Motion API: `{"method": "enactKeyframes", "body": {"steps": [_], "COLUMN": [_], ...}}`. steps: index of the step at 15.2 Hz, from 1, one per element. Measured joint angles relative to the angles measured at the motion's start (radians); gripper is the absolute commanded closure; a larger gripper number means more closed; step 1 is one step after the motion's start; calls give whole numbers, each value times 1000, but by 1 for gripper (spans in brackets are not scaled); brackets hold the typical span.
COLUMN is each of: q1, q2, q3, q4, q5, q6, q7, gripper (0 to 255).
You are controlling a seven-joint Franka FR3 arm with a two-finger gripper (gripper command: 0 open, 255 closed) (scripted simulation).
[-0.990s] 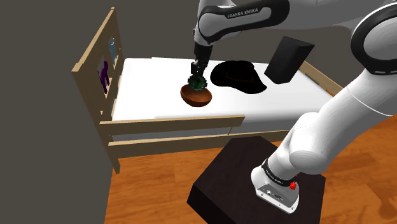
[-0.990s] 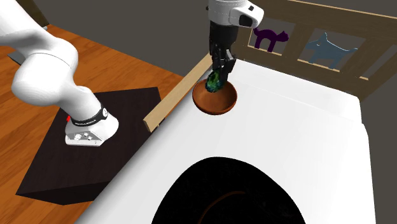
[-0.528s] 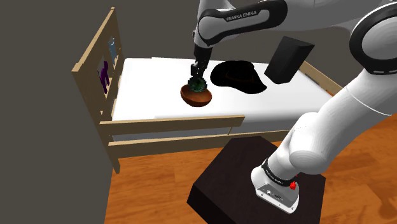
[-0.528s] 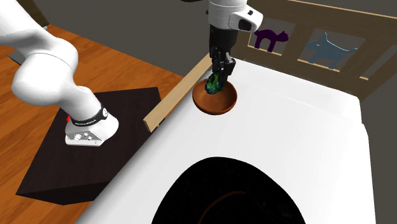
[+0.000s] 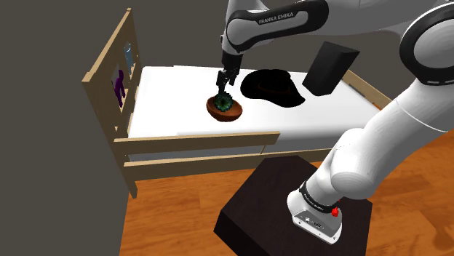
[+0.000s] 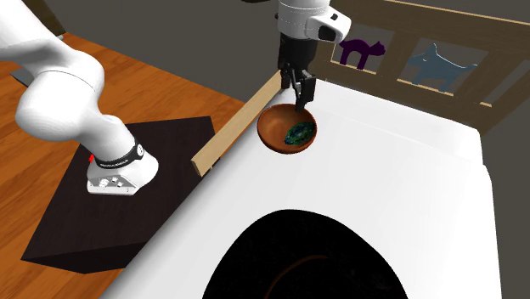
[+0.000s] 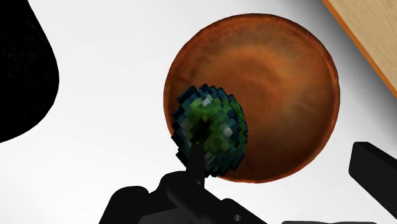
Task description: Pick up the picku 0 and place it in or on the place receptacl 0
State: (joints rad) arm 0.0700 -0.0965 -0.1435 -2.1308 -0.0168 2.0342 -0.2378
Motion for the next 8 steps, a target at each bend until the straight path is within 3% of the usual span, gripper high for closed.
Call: {"method": "enactKeyframes", "body": {"steps": [4,8], "q1": [2,1], "q2": [-27,-29], "q3": [4,2], "q4": [71,95], "q5": [-3,-3], "q6": [-96,-124], "q7": [6,3], "gripper": [0,0]}}
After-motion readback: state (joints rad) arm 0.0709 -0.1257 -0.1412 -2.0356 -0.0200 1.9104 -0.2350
